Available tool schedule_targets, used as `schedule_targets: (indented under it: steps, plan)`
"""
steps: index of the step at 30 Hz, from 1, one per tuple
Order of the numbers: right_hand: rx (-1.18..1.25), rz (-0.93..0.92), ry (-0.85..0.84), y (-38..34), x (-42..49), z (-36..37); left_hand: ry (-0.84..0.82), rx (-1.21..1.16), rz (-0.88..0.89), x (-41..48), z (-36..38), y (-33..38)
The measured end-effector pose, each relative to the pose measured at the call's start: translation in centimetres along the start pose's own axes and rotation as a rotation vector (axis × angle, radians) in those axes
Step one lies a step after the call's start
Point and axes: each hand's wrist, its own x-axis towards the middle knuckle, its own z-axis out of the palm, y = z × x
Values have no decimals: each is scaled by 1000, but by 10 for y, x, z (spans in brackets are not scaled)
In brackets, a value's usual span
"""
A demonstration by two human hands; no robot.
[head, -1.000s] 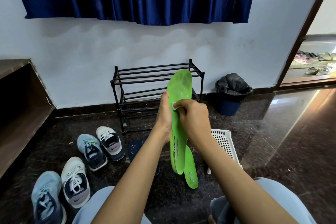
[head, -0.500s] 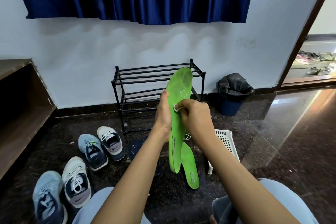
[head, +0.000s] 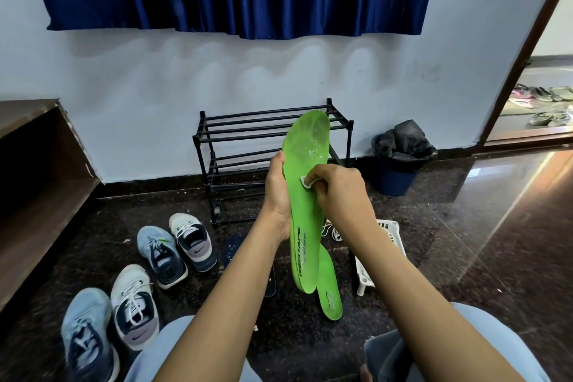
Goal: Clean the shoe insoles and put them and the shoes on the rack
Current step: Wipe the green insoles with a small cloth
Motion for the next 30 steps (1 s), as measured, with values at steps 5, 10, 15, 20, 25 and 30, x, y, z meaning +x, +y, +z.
schedule_targets:
  steps: [5,10,15,20,25,30]
  plan:
    - [-30,40,76,6,9,-3,-36,5,-61,-8,6,0]
    - [16,26,132,6,8,-4,-47,22,-84,-14,7,7]
    - [27,27,-4,8,3,1,-5,59,-90,-14,2,13]
    - [12,58,134,7,8,-4,-24,79,-104,-22,7,11]
    - [48,28,103,5,6,-5,-31,73,-101,-22,6,14]
    - [47,10,32,5,5,-7,-56,99,-101,-21,5,14]
